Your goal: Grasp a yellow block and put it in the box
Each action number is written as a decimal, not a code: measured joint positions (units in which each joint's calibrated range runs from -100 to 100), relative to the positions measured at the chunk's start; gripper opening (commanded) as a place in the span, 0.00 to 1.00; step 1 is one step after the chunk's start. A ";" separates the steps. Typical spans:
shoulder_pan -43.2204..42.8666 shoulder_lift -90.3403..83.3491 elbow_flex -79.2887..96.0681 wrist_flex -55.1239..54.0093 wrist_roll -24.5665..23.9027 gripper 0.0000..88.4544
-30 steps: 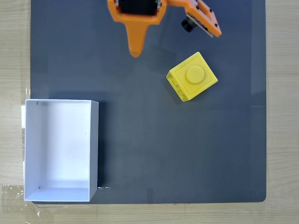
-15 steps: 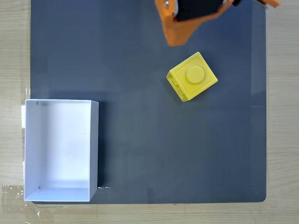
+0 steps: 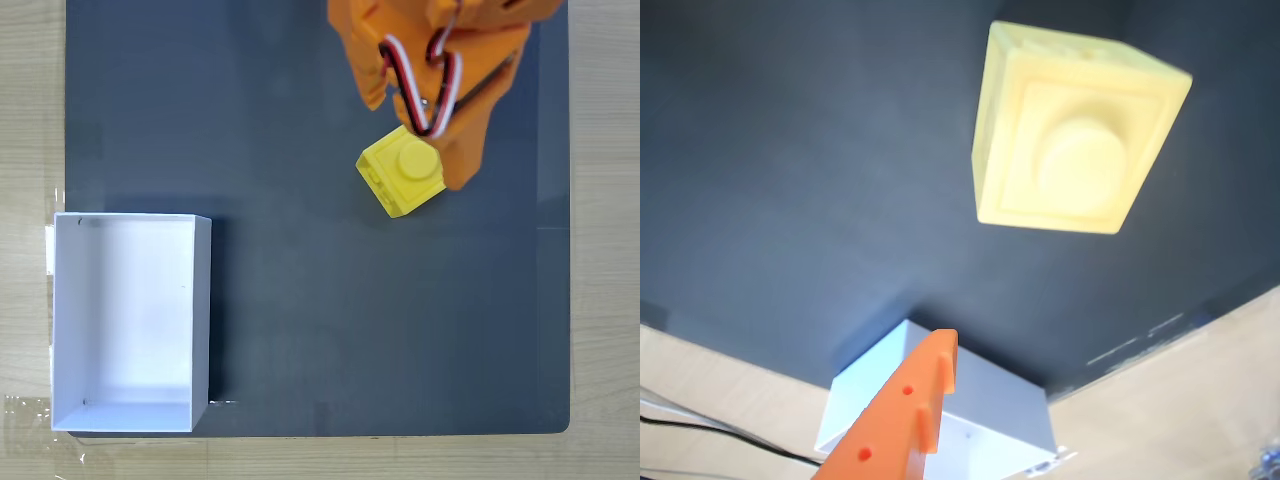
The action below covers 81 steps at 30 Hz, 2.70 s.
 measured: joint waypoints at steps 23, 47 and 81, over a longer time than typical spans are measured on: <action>-4.14 20.48 0.00 -0.17 -0.16 0.64; -4.23 27.31 -1.08 -7.79 -0.21 0.36; -2.25 5.65 -3.79 -19.99 -0.21 0.36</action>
